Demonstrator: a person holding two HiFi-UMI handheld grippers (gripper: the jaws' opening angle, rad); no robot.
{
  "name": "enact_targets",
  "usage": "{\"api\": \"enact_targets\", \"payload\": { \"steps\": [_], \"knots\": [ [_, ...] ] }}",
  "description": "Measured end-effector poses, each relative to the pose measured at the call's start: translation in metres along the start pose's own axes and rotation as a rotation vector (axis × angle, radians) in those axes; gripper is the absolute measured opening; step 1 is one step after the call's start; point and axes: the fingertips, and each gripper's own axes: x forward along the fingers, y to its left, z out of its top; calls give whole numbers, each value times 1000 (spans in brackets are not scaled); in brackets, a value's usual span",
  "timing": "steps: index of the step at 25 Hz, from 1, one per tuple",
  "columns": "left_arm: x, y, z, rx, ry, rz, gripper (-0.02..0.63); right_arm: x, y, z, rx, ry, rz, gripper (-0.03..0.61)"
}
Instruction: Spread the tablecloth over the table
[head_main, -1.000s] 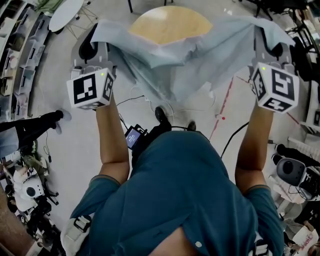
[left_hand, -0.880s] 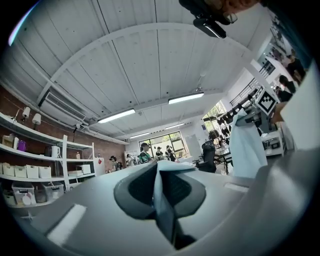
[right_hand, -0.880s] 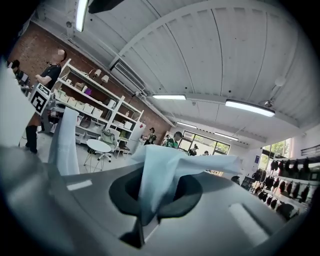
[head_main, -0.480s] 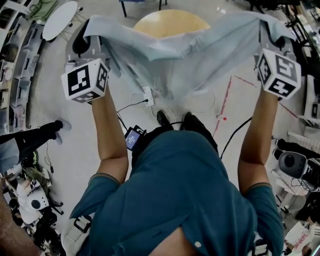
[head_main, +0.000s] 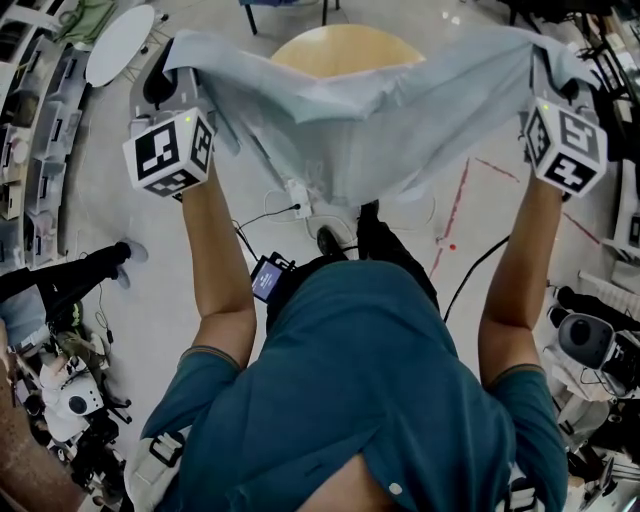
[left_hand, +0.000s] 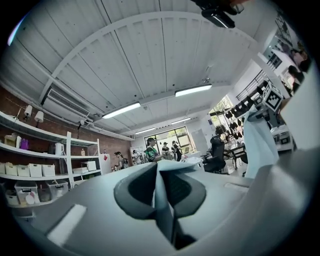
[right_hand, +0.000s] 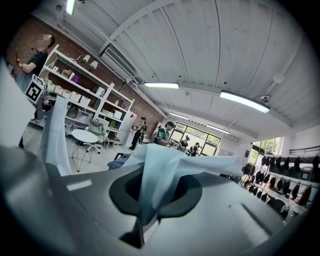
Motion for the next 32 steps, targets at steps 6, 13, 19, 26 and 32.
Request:
{"api": "enact_targets", "payload": {
  "steps": [6, 13, 19, 26, 32],
  "knots": [
    [50, 1, -20, 35, 58, 49, 5, 56, -33, -33, 0, 44, 16, 15],
    [104, 14, -58, 44, 140, 122, 5, 132, -45, -65, 17, 80, 58, 15],
    [166, 47, -114, 39, 226, 196, 5, 220, -45, -104, 46, 134, 64, 15],
    [257, 74, -191, 64, 340, 236, 5, 333, -71, -181, 159, 230, 17, 15],
    [303, 115, -308, 176, 575, 280, 20, 411, -98, -288, 174, 344, -110, 15]
  ]
}}
